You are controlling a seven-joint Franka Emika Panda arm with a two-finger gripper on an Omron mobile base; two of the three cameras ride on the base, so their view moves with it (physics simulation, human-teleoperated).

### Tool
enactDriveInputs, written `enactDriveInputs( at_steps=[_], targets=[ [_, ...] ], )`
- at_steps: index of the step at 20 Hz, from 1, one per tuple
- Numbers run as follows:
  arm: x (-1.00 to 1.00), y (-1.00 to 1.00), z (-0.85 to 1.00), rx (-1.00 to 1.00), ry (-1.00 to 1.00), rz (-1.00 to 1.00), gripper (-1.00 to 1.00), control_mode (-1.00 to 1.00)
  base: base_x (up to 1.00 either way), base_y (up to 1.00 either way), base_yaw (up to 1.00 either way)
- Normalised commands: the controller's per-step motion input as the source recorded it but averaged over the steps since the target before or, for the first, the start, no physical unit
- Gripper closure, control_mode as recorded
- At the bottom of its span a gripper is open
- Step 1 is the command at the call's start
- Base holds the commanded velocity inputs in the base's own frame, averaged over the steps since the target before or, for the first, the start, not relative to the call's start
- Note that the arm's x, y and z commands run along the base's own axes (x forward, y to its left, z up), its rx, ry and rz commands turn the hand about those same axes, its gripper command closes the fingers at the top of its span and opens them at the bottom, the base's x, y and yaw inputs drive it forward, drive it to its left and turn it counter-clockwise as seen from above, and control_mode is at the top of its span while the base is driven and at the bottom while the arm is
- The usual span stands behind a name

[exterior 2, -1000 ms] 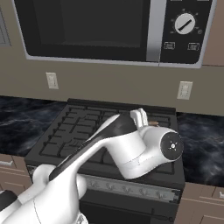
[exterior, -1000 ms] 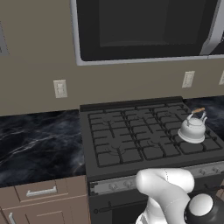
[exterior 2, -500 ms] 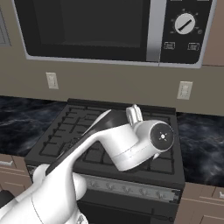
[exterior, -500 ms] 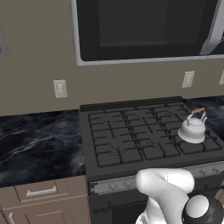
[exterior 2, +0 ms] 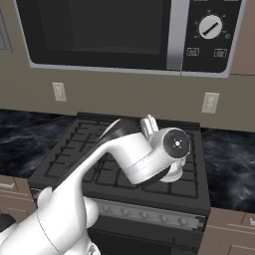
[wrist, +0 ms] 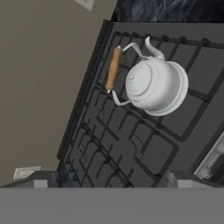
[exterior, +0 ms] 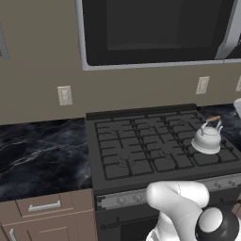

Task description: The kettle is done boiling. Turn off the stove, then wait for 300 timesteps before moving the kettle to the dining table.

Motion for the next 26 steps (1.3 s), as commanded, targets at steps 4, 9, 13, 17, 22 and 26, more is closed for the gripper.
enactDriveInputs(
  at_steps=[4,9,13,17,22,26],
  targets=[
    [0.24,0.02,0.0,-0.06,0.04,0.0,-1.0,-1.0,0.0,0.0,0.0],
    [0.22,0.02,0.0,-0.04,0.06,0.0,-1.0,-1.0,0.0,0.0,0.0],
    [0.27,0.0,-0.05,-0.01,0.01,0.0,-1.0,-1.0,0.0,0.0,0.0],
    [0.28,0.0,-0.01,0.0,0.03,0.0,-1.0,-1.0,0.0,0.0,0.0],
    [0.33,0.0,-0.01,0.0,0.06,0.0,-1.0,-1.0,0.0,0.0,0.0],
    [0.29,0.0,-0.05,0.0,0.08,0.0,-1.0,-1.0,0.0,0.0,0.0]
  ],
)
